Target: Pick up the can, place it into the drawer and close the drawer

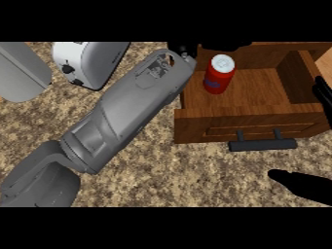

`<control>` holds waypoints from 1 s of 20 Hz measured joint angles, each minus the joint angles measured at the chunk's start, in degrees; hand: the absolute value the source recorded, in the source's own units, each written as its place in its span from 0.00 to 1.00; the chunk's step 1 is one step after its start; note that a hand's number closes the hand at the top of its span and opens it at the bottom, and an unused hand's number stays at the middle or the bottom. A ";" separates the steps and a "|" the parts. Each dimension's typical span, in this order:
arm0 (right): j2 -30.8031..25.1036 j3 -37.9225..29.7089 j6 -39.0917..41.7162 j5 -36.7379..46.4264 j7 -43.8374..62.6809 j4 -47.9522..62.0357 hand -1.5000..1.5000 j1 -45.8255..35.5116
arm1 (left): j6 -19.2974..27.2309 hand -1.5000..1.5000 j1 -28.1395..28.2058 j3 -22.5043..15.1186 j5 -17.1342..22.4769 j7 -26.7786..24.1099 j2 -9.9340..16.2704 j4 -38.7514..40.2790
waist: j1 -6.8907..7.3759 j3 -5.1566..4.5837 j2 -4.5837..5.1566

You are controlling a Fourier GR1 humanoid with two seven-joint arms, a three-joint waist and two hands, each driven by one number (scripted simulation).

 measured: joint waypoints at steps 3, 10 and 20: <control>-0.19 3.48 -1.84 7.00 -0.39 3.60 0.00 -1.17 | -0.13 0.00 -0.39 0.20 -0.24 0.72 0.05 0.07 | 1.03 0.00 -0.24; 0.78 8.49 -8.00 20.30 -0.70 16.46 0.00 -4.57 | 0.03 0.00 -0.55 0.70 -1.84 3.76 1.10 -1.81 | 2.93 0.00 -0.73; 4.21 6.15 -22.10 25.72 -6.13 36.09 0.00 -11.19 | -1.74 0.00 4.85 0.10 -5.20 10.91 10.12 -13.05 | 4.52 -0.72 -1.75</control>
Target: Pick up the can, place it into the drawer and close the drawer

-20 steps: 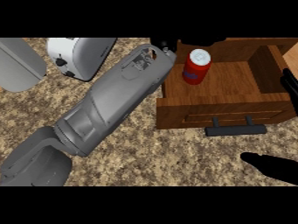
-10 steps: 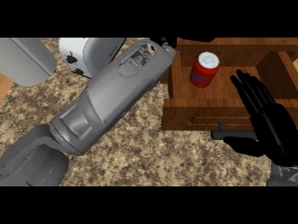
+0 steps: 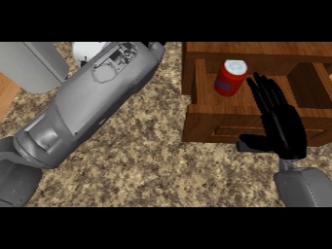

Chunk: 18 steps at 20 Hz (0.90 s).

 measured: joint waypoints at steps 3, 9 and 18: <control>0.09 -1.28 -2.92 1.58 -0.78 5.25 0.00 -3.24 | -0.01 0.00 2.12 -0.25 -0.83 1.56 2.51 -3.56 | 0.38 -0.31 -0.23; -0.42 -3.91 -7.75 4.43 -2.05 16.33 0.00 -10.43 | -1.63 0.00 4.71 -0.44 -1.67 5.16 7.31 -9.67 | 1.22 -0.60 -0.33; -0.53 -8.79 -16.68 6.96 -2.61 32.99 0.00 -21.65 | -1.70 0.00 10.13 -0.95 -2.92 9.26 12.09 -18.68 | 1.95 -0.37 0.09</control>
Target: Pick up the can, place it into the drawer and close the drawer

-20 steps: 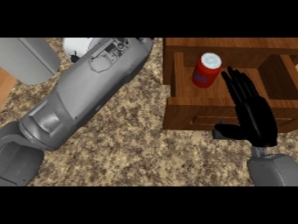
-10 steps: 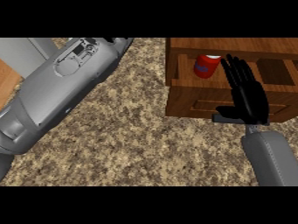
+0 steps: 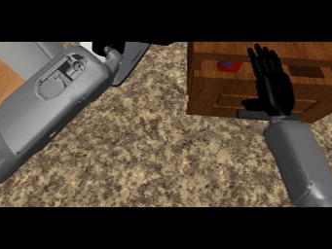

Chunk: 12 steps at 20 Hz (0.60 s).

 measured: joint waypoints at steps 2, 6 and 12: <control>-0.11 -1.16 -1.92 0.52 0.26 4.13 0.00 -2.82 | 0.05 0.00 1.36 -0.08 -0.28 0.87 1.12 -2.14 | 0.21 0.13 0.19; -0.37 -3.40 -5.59 0.97 0.23 12.27 0.00 -8.41 | 0.31 0.00 4.29 -0.38 -1.00 2.05 2.50 -5.83 | 0.38 0.42 0.69; -0.16 -5.52 -8.83 1.87 1.09 23.54 0.00 -17.29 | 0.87 0.00 9.33 -0.51 -2.59 1.94 4.24 -11.03 | 0.76 0.87 1.40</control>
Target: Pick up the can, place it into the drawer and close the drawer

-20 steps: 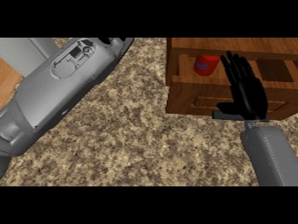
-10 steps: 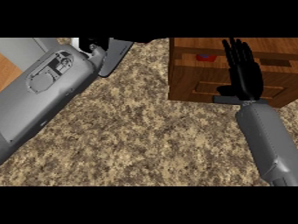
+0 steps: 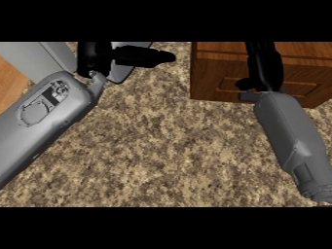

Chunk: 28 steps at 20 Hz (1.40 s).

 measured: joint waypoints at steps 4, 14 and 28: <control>-0.38 -1.04 -2.57 0.60 0.16 5.32 0.00 -3.62 | 0.10 0.00 3.79 0.15 -1.08 -1.58 0.69 -2.62 | -0.08 0.00 0.21; -2.33 -3.26 -1.91 0.71 0.03 13.98 0.00 -10.25 | -0.44 0.00 9.41 0.61 -2.37 -1.79 2.81 -8.62 | 0.43 0.24 0.86; -0.35 -14.15 2.79 -11.80 -15.17 13.93 0.00 -12.79 | -2.26 0.00 13.00 2.77 -2.52 -1.83 5.05 -11.71 | -0.98 0.54 1.11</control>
